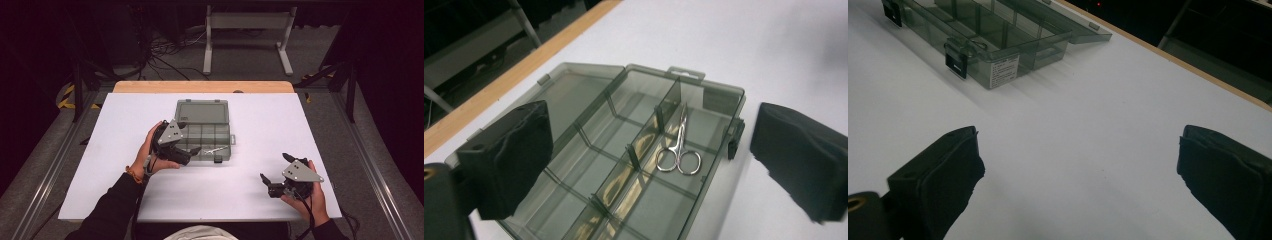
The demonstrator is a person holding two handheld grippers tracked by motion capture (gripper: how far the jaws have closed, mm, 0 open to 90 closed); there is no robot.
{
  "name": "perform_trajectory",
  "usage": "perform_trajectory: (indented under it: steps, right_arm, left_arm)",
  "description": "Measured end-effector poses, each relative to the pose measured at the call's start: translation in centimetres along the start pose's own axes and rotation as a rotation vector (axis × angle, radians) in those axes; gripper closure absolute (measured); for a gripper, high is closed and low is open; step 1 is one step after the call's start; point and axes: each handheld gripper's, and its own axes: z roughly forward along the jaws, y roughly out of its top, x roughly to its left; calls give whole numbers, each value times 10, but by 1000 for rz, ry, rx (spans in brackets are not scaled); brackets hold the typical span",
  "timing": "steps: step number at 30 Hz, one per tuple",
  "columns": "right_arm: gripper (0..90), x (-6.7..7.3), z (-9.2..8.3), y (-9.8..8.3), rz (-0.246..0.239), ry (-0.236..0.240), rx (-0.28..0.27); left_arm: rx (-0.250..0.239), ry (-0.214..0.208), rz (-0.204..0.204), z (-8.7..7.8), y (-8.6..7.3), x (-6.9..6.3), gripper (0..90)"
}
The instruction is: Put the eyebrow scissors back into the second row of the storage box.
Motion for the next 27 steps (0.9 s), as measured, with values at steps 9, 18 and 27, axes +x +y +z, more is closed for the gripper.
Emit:
perform_trajectory:
  steps: [9,18,27]
  right_arm:
    - [48,1,0,0,-2,6,-3]
    - [48,2,1,1,-6,15,-2]
    - [50,8,-2,5,-18,24,-12]
  left_arm:
    - [28,39,60,-14,-4,-5,28]
    - [6,83,81,-35,-14,-6,30]
    - [-24,117,84,-51,-23,-9,25]
